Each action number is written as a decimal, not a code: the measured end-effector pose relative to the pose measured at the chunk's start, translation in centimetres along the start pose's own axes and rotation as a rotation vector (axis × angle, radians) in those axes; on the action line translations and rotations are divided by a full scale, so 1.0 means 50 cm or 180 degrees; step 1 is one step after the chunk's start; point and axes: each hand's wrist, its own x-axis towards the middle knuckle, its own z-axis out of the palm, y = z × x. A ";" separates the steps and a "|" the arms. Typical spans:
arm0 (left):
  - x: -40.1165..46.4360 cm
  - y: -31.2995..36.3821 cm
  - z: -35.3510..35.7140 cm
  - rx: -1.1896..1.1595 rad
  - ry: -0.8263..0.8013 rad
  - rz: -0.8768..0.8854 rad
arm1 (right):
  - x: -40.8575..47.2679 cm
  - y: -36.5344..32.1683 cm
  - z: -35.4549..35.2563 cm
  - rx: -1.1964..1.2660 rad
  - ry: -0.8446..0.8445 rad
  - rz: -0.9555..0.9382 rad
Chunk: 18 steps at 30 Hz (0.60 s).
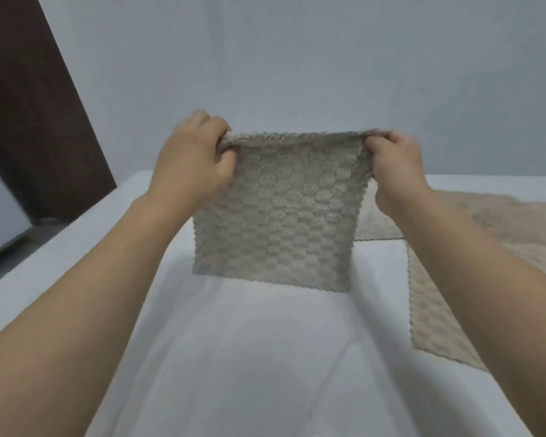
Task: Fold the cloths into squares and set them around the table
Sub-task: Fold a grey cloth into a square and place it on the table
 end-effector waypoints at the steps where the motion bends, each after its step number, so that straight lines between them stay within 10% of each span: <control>1: 0.013 0.019 -0.026 -0.0029 0.0070 0.0095 | -0.003 -0.031 -0.008 0.0125 0.0031 -0.0101; 10: -0.204 0.156 -0.116 -0.0590 -0.0928 -0.0070 | -0.187 0.009 -0.161 -0.0102 -0.0058 -0.0040; 18: -0.433 0.221 -0.069 -0.0838 -0.3216 -0.0089 | -0.286 0.129 -0.285 -0.3025 -0.1442 0.0560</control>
